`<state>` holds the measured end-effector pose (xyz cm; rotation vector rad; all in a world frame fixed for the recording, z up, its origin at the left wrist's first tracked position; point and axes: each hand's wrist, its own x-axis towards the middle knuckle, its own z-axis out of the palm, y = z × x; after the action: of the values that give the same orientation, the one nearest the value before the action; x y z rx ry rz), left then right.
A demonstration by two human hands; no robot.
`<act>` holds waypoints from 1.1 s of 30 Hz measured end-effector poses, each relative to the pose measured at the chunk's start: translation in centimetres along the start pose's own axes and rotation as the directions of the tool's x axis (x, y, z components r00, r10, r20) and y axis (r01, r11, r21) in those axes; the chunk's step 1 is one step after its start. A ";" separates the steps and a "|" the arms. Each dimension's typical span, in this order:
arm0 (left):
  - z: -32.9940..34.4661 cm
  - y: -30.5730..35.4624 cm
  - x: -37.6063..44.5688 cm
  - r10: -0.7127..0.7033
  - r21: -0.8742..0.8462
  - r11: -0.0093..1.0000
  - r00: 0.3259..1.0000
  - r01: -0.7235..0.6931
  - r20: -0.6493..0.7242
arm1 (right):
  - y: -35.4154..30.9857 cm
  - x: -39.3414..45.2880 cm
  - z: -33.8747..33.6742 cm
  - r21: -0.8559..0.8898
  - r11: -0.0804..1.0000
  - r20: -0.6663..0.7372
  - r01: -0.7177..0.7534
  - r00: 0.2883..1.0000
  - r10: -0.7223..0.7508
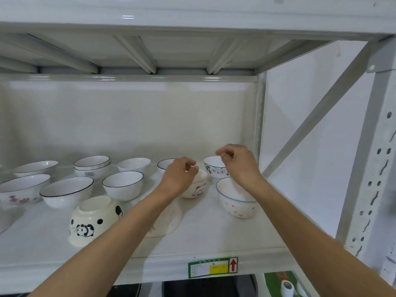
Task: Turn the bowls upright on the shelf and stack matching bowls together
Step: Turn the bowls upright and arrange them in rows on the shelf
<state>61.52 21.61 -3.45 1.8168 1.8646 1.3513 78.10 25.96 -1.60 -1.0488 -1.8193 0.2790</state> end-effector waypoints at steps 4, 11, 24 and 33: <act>-3.4 -1.4 -0.7 -0.055 0.275 0.959 0.997 0.065 -0.045 | -3.6 -1.1 2.9 0.132 0.991 0.251 -0.032 0.968 -0.002; -6.0 -4.4 -2.9 -0.253 0.648 0.743 0.967 0.166 0.042 | -5.3 -3.8 7.9 -0.143 0.990 0.552 0.007 0.830 0.074; -7.2 -4.5 -5.8 -0.326 0.505 0.845 0.918 0.175 0.227 | -5.9 -5.7 8.9 -0.181 0.943 0.587 -0.279 0.739 0.331; -8.3 -5.3 -5.7 -0.123 0.339 0.938 0.982 0.068 0.144 | -7.3 -6.4 8.6 -0.268 0.955 0.308 -0.123 0.929 0.206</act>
<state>53.38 13.88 -5.03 1.8888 2.1614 0.8639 67.97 18.89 -5.51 -1.4014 -2.1092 0.3573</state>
